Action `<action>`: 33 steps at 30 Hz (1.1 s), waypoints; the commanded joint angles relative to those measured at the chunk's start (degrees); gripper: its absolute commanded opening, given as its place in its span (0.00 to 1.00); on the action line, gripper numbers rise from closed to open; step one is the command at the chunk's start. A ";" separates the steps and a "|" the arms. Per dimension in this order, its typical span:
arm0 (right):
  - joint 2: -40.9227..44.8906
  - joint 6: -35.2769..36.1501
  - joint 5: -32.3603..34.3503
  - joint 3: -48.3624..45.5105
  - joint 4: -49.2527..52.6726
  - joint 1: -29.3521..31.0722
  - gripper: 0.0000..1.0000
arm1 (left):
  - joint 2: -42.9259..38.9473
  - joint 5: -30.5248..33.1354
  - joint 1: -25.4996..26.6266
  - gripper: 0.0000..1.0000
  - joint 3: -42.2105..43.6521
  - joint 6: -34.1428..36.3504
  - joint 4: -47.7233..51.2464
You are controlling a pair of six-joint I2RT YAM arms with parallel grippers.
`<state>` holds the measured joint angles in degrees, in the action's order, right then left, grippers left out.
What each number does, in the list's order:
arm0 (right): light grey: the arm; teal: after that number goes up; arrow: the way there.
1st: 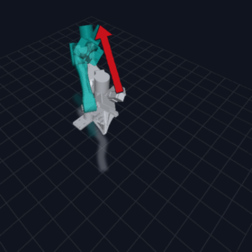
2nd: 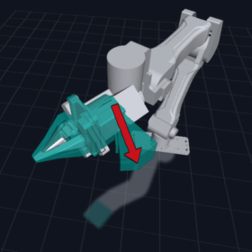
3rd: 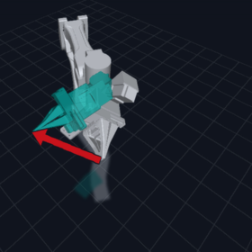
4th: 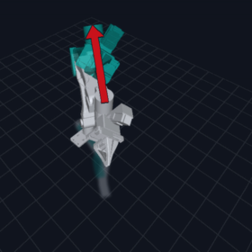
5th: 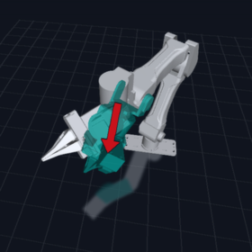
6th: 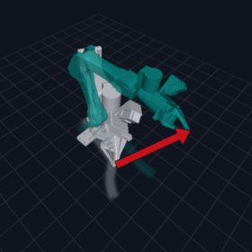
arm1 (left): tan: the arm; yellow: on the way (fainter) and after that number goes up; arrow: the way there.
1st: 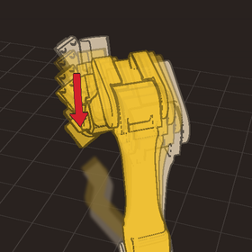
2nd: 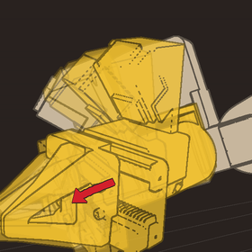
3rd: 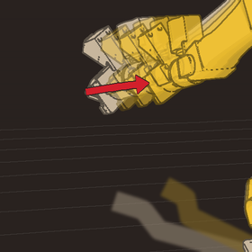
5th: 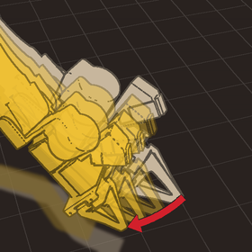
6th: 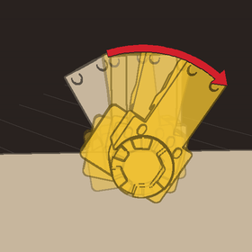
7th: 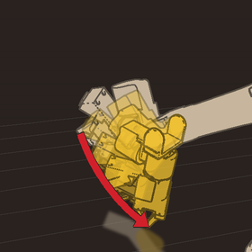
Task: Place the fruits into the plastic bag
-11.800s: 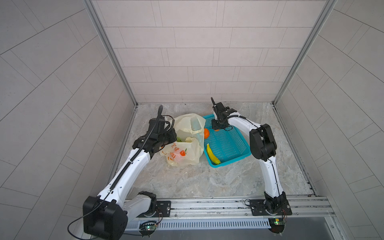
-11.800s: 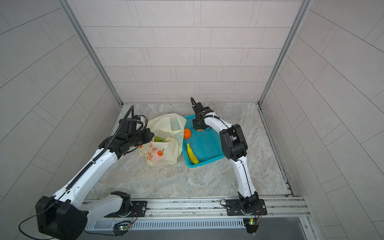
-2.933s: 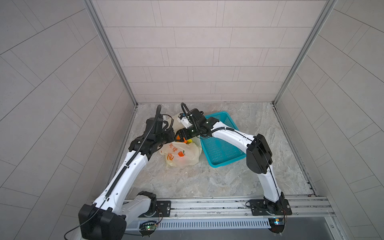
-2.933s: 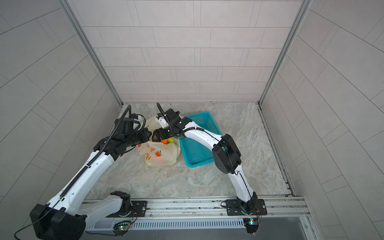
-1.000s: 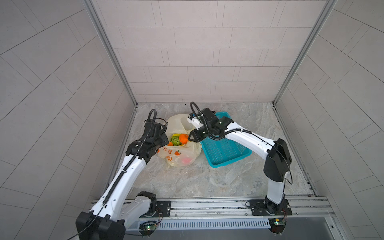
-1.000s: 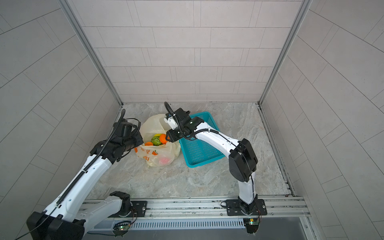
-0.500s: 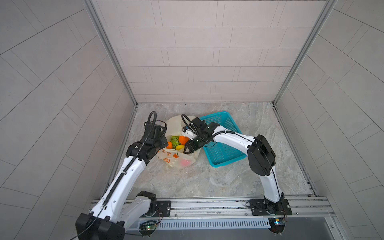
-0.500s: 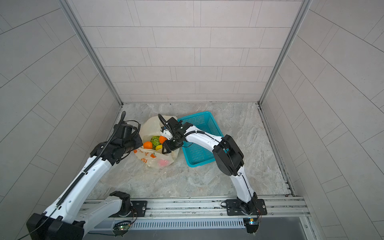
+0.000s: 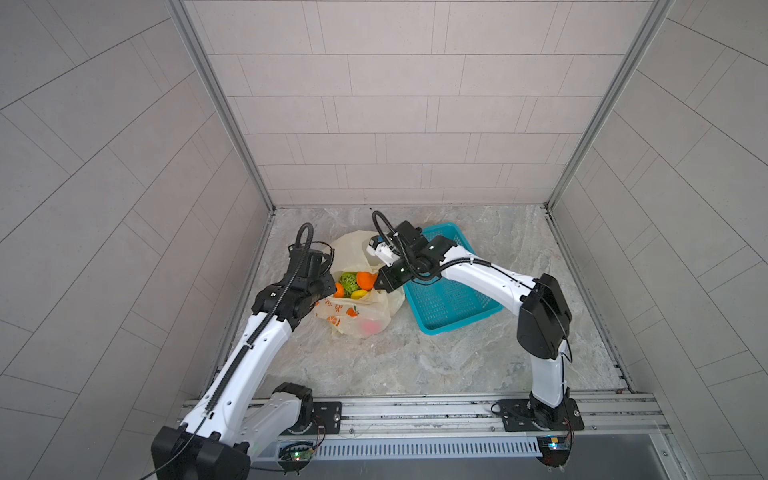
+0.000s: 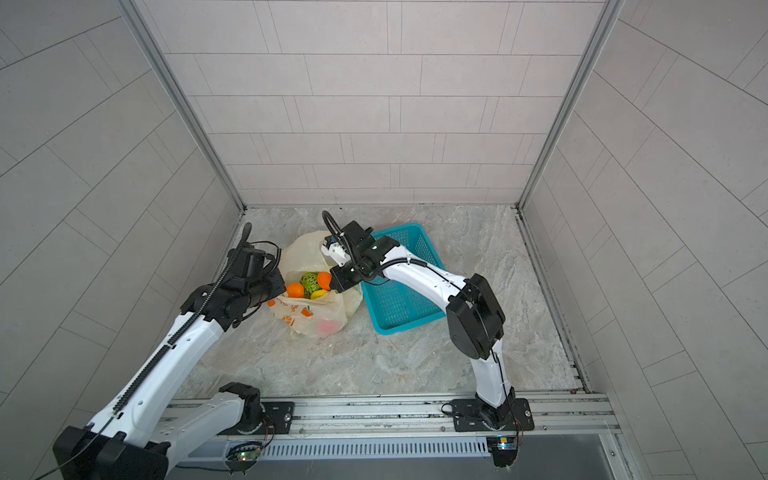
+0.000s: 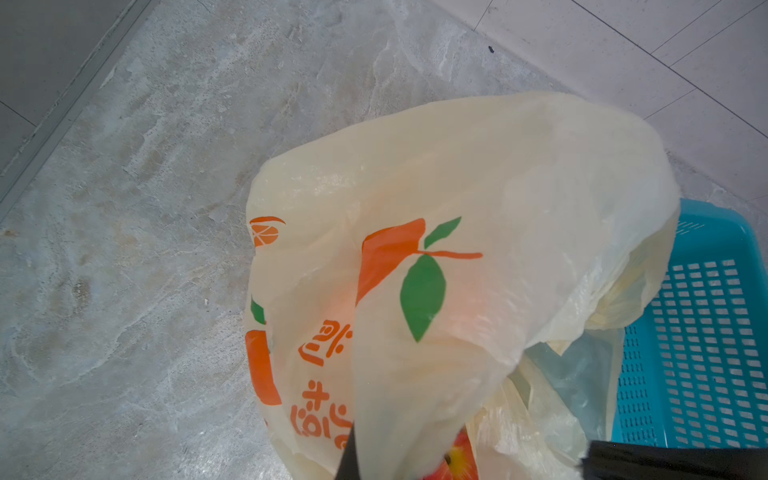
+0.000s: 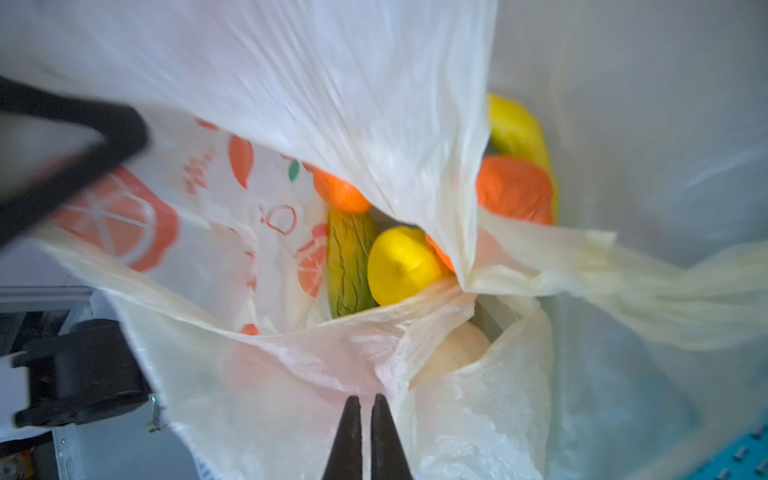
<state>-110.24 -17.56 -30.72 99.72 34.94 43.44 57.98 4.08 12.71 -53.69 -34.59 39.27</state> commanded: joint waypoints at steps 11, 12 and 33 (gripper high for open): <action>5.95 -2.26 4.92 -2.38 -4.79 -0.80 0.14 | 1.17 -2.69 -1.68 0.00 1.05 -1.05 1.06; 5.41 -2.38 4.88 -3.08 -4.24 -0.74 0.20 | 1.38 -2.83 -1.73 0.00 1.28 -0.63 1.84; -10.94 5.91 6.40 1.35 12.55 4.72 0.64 | 2.84 -5.83 -1.70 0.00 6.44 3.65 11.36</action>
<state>-119.92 -13.54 -25.43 101.34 45.82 47.64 61.17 -1.48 11.27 -47.55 -31.44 49.04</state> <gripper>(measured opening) 0.675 0.056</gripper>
